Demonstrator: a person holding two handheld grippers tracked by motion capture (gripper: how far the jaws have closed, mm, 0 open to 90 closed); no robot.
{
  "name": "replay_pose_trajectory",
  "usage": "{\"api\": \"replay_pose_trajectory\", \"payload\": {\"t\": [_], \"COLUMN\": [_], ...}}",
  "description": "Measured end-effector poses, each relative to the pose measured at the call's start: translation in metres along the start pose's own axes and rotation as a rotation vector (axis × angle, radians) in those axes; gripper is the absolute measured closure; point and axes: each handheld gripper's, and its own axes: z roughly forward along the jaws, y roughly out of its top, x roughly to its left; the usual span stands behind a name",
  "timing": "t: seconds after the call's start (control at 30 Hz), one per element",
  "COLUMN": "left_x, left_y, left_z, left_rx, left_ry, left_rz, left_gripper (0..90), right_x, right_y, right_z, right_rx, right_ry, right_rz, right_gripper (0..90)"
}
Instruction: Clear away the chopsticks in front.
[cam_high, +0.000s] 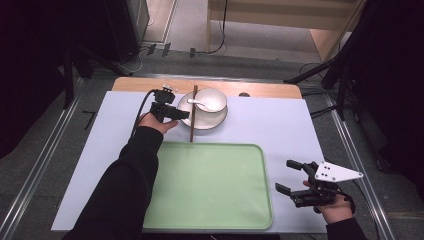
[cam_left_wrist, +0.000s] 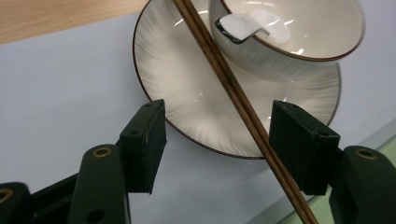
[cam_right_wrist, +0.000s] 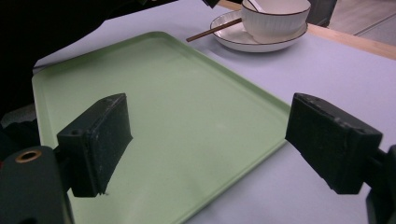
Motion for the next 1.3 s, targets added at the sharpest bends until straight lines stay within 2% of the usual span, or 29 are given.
{"api": "replay_pose_trajectory", "payload": {"t": [0.13, 0.43, 0.63, 0.7, 0.73, 0.8, 0.83, 0.87, 0.97, 1.07, 1.13, 1.3], "left_x": [-0.004, -0.006, -0.007, -0.007, -0.007, -0.006, -0.006, -0.005, -0.003, 0.000, 0.001, 0.002], "left_y": [0.003, 0.002, 0.002, 0.001, 0.001, 0.001, 0.001, 0.001, 0.001, 0.000, 0.000, -0.001], "left_z": [0.010, 0.029, 0.034, 0.037, 0.038, 0.040, 0.042, 0.043, 0.048, 0.053, 0.054, 0.055], "left_rx": [0.000, 0.034, 0.018, 0.017, 0.016, 0.012, 0.013, 0.014, 0.010, 0.013, -0.002, -0.006], "left_ry": [0.017, 0.041, 0.044, 0.046, 0.053, 0.063, 0.068, 0.070, 0.064, 0.057, 0.066, 0.067], "left_rz": [0.000, -0.005, -0.010, -0.009, -0.018, -0.036, -0.047, -0.058, -0.100, -0.172, -0.195, -0.228], "left_gripper": [38.2, 39.5, 41.5, 46.0, 46.0, 51.6, 57.8, 57.8, 65.5, 69.2, 76.1, 83.7], "right_x": [0.000, 0.000, 0.001, 0.001, 0.001, 0.001, 0.001, 0.001, 0.001, 0.001, 0.000, 0.000], "right_y": [0.000, -0.001, -0.001, -0.001, -0.001, -0.001, -0.001, -0.001, -0.001, -0.001, -0.001, -0.001], "right_z": [0.000, -0.002, -0.003, -0.004, -0.004, -0.003, -0.003, -0.003, -0.003, -0.003, -0.004, -0.004], "right_rx": [-0.004, -0.003, -0.006, -0.005, -0.006, -0.007, -0.007, -0.007, -0.006, -0.006, -0.008, -0.008], "right_ry": [0.001, -0.003, -0.003, -0.003, -0.003, -0.002, -0.001, -0.001, -0.001, 0.000, 0.000, 0.000], "right_rz": [0.002, 0.000, 0.002, 0.003, 0.004, 0.001, -0.001, -0.001, 0.000, 0.001, 0.004, 0.003], "right_gripper": [14.8, 14.8, 14.8, 14.8, 14.8, 14.8, 14.8, 14.8, 14.8, 14.8, 14.8, 14.8]}}
